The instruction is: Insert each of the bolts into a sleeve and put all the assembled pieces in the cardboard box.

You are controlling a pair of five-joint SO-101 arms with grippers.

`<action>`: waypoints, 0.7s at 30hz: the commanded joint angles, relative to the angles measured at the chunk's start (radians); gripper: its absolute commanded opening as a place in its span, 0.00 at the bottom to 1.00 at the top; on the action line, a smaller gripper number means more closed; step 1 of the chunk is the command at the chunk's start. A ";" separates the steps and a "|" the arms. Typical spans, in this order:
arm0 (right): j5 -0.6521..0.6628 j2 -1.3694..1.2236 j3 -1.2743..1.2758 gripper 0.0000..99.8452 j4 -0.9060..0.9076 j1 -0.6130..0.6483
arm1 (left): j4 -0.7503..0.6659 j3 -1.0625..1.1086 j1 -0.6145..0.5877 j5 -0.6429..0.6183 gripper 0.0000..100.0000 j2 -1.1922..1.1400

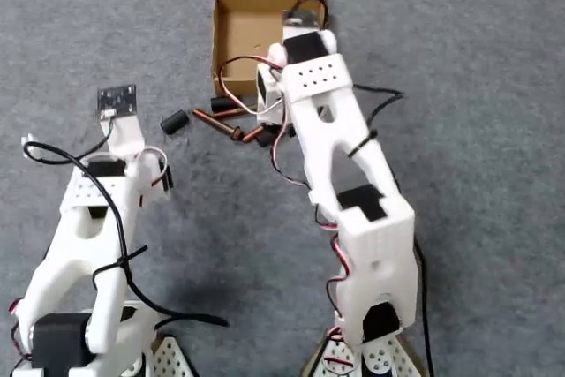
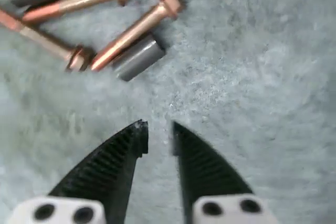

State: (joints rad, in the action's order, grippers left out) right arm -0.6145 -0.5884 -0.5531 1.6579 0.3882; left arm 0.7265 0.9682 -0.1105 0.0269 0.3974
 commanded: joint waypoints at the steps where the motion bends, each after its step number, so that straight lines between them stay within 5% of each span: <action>1: -0.127 -0.047 -0.079 0.17 -0.021 0.013 | -0.129 0.060 -0.008 -0.008 0.11 0.010; 21: -0.371 -0.466 -0.561 0.14 0.098 0.073 | -0.132 0.046 -0.005 -0.009 0.11 0.008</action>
State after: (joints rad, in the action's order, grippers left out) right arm -0.9613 -1.0349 -1.0441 1.7238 0.4526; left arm 0.6099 1.0249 -0.1105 0.0269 0.3974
